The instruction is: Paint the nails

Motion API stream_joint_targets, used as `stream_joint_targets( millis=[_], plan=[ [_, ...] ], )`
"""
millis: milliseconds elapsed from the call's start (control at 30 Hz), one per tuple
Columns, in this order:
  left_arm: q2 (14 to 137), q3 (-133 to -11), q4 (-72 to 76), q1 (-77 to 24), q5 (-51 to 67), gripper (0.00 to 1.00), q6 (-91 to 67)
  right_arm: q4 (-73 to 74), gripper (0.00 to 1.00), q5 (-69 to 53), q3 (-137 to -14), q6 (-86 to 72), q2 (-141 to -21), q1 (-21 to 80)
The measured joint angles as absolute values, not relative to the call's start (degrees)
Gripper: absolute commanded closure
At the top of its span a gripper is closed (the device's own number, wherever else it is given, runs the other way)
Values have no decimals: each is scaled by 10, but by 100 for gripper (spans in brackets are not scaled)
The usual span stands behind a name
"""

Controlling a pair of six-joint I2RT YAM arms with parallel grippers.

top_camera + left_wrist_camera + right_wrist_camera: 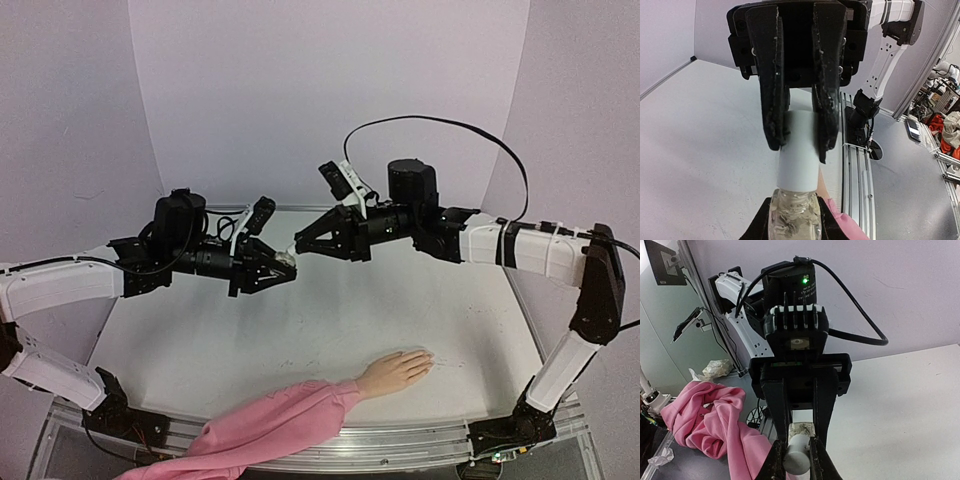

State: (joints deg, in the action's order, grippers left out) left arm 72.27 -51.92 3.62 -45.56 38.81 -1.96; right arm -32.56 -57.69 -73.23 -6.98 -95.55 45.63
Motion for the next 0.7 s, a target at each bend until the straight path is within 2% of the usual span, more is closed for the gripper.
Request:
stream_joint_targets(
  millis=[267, 400, 533, 700],
  plan=[
    [723, -519, 30, -447, 353, 100, -13, -304, 90, -542, -761, -95, -977, 458],
    [723, -519, 30, -447, 329, 100, -12, -296, 75, -516, -766, -110, -978, 460],
    [723, -519, 31, -446, 306, 100, -10, -288, 48, -501, -766, -133, -978, 465],
    [723, -519, 31, -444, 280, 100, -9, -266, 30, -478, -777, -184, -980, 468]
  ],
)
